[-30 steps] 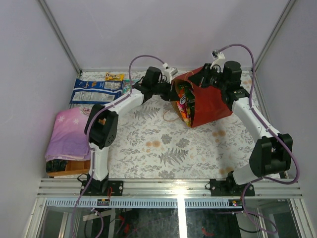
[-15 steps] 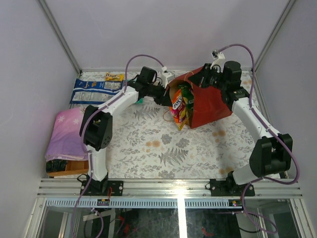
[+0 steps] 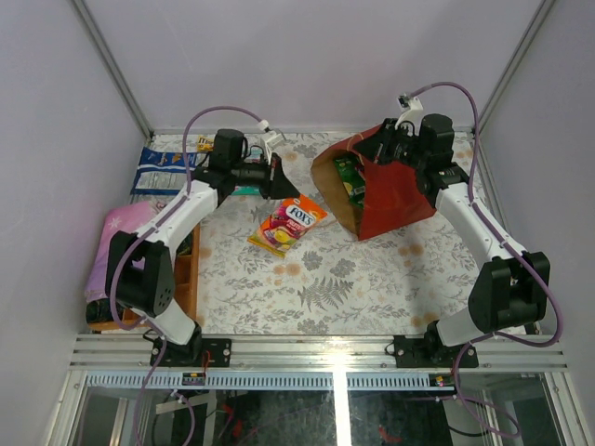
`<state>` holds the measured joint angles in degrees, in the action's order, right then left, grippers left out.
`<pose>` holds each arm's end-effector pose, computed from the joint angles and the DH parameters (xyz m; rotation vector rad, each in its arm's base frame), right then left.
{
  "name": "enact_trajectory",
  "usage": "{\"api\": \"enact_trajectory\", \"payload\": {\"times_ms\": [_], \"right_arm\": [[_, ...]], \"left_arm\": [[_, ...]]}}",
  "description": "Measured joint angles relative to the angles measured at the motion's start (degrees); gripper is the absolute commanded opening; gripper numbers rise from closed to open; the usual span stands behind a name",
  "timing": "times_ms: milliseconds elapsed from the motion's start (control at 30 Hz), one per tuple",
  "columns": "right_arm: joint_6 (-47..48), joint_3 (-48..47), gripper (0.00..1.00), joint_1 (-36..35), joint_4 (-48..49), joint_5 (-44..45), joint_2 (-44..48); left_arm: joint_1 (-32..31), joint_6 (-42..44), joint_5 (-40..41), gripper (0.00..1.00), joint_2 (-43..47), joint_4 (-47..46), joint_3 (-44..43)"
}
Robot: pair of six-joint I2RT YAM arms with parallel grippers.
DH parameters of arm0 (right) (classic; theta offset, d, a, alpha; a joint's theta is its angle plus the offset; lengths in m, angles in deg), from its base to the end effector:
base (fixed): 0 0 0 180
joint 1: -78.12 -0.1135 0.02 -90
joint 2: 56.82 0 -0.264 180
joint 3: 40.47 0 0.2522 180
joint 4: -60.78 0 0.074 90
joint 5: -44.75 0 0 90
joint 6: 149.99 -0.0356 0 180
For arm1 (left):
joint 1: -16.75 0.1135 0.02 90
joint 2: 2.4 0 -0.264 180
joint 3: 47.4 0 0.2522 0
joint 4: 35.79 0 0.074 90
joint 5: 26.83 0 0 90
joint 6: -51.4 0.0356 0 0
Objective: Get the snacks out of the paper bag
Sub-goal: Place the snack at the center of the board.
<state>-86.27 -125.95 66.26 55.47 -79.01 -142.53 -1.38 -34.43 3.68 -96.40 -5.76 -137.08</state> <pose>0.3439 0.0924 0.3657 -0.2491 1.7310 0.9835 0.3382 -0.1430 0.3059 0.9737 1.8363 -1.2563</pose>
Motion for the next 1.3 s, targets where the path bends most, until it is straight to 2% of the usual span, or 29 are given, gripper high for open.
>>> {"api": "enact_trajectory", "payload": {"times_ms": [67, 133, 267, 367, 500, 600, 767, 967, 1033, 1067, 1133, 1167, 1233, 1300], "right_arm": [[-0.33, 0.0, 0.0, 0.0, 0.04, -0.31, 0.0], [-0.7, 0.0, 0.0, 0.0, 0.04, -0.39, 0.0], [-1.4, 0.0, 0.0, 0.0, 0.28, -0.44, 0.0], [-1.7, 0.0, 0.0, 0.0, 0.52, -0.44, 0.0], [-1.84, 0.0, 0.0, -0.02, 1.05, -0.44, 0.0], [-1.86, 0.0, 0.0, -0.02, 1.09, -0.44, 0.0], [-2.01, 0.0, 0.0, -0.02, 1.01, -0.85, 0.31], [-2.01, 0.0, 0.0, -0.02, 0.79, -1.27, 1.77], [-2.01, 0.0, 0.0, -0.02, 0.81, -1.46, 2.1], [-2.01, 0.0, 0.0, -0.02, 0.83, -1.49, 2.21], [-2.03, 0.0, 0.0, -0.02, 0.79, -1.75, 2.32], [-2.01, 0.0, 0.0, -0.04, 0.81, -1.84, 2.38], [-2.01, 0.0, 0.0, -0.04, 0.79, -1.9, 2.45], [-2.01, 0.0, 0.0, -0.04, 0.72, -1.9, 2.54]], "left_arm": [[0.74, -8.55, 4.98, 0.0, 0.87, -6.51, 3.61], [0.33, -14.64, 12.74, 0.0, 0.79, -8.04, 4.85], [-1.84, -24.06, 32.04, 0.0, 1.81, -4.87, 4.96], [-2.03, -28.02, 42.16, 0.0, 4.68, 0.96, 4.94], [-1.49, -29.22, 50.64, 0.0, 7.63, 9.2, 4.46], [-1.09, -27.74, 54.03, 0.0, 7.15, 15.15, 2.12], [-0.7, -24.26, 60.94, 0.0, 1.36, 24.46, -5.97], [-0.57, -21.51, 73.83, 0.01, -6.34, 32.41, -7.23], [-0.57, -20.79, 79.03, 0.2, -8.9, 34.45, -7.23], [-0.57, -20.46, 81.48, 0.35, -10.03, 35.26, -7.28], [-0.57, -20.22, 85.77, 0.71, -12.28, 37.2, -7.89], [-0.57, -20.17, 87.56, 0.8, -13.33, 38.29, -8.61], [-0.57, -21.18, 91.76, 0.88, -15.82, 40.57, -10.97], [-0.61, -22.38, 94.84, 0.9, -17.55, 42.38, -13.73]]}}
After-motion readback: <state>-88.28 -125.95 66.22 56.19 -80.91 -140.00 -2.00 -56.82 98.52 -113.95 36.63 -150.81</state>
